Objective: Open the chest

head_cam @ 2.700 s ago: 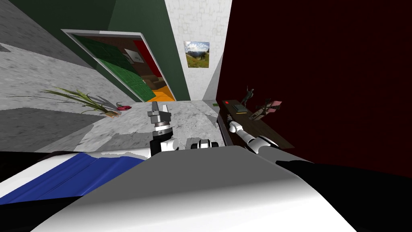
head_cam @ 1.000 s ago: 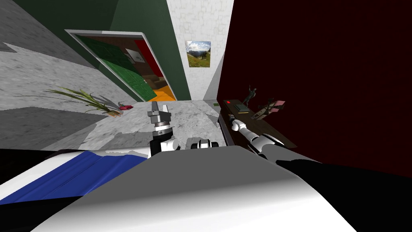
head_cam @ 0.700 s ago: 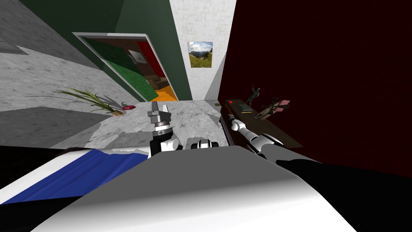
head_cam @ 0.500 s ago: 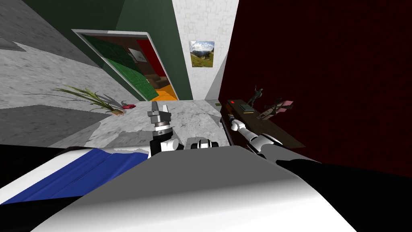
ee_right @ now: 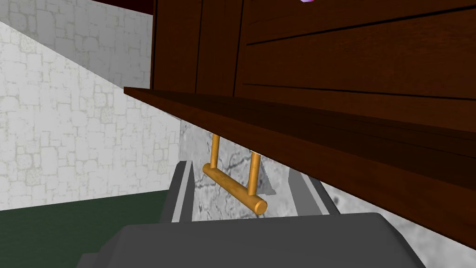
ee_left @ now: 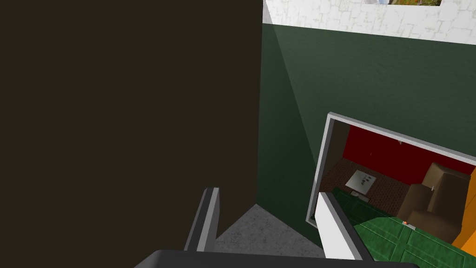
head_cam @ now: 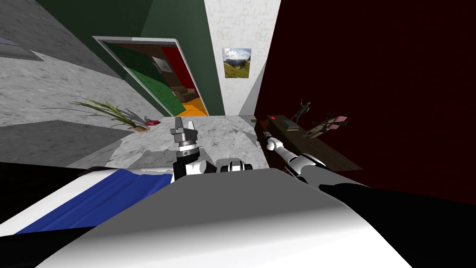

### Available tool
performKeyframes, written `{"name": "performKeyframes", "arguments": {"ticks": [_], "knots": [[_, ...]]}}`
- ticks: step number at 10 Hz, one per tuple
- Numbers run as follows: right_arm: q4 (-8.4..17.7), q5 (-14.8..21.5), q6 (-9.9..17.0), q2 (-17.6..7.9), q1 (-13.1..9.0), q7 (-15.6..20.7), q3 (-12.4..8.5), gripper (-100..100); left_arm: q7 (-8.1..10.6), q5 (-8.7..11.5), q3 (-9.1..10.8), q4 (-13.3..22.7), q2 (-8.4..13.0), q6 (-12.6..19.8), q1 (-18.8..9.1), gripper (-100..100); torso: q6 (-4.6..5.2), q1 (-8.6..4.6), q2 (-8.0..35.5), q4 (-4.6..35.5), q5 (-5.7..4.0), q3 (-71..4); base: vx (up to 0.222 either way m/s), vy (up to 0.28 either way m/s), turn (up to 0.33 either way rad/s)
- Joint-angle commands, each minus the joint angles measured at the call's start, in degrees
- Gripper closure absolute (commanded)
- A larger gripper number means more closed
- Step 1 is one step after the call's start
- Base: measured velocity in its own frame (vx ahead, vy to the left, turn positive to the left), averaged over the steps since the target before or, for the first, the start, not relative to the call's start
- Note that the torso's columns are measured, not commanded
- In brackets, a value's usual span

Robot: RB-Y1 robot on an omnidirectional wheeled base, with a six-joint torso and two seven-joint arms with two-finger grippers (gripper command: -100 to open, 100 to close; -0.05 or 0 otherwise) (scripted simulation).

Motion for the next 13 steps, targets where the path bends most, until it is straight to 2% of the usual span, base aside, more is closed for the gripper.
{"name": "performKeyframes", "arguments": {"ticks": [1,5,6,9,10,11,13], "knots": [[1.1,-4.5,-1.2,-2.3,-1.4,2.3,0.8,-100,0.00,0.0,0.01,0.0,0.0,0.0,0.0,0,0.20,-0.52,-0.1,-0.2,-0.21,-0.1,-0.048,0.006,0.043],[3.1,-12.0,-3.0,-5.8,-4.0,5.9,2.2,-100,0.00,0.0,0.01,0.0,0.0,0.0,0.0,0,0.00,0.20,-0.2,-0.1,0.02,-0.1,-0.040,0.024,0.030],[3.1,-12.0,-3.0,-5.8,-4.0,5.9,2.2,-100,0.00,0.0,0.01,0.0,0.0,0.0,0.0,0,-0.02,0.21,-0.2,-0.1,0.02,-0.1,-0.022,0.034,0.014],[4.7,-17.4,-4.3,-8.4,-6.0,8.6,3.3,-100,0.00,0.0,0.01,0.0,0.0,0.0,0.0,0,0.00,0.04,-0.1,-0.1,-0.04,-0.1,-0.037,0.036,0.037],[3.6,-16.6,-3.4,-7.9,-5.4,8.1,3.2,-100,0.00,0.0,0.01,0.0,0.0,0.0,0.0,0,0.00,0.06,-0.1,-0.1,-0.03,-0.1,-0.017,0.018,0.009],[3.6,-16.9,-3.4,-8.1,-5.5,8.3,3.3,0,0.00,0.0,0.02,0.0,0.0,0.0,0.0,0,0.01,0.00,-0.2,-0.1,-0.05,-0.1,0.000,0.000,0.000],[3.6,-16.9,-3.4,-8.0,-5.5,8.3,3.3,0,0.00,0.0,0.02,0.0,0.0,0.0,0.0,0,0.01,-0.01,-0.2,-0.1,-0.06,-0.1,0.000,0.000,0.000]]}}
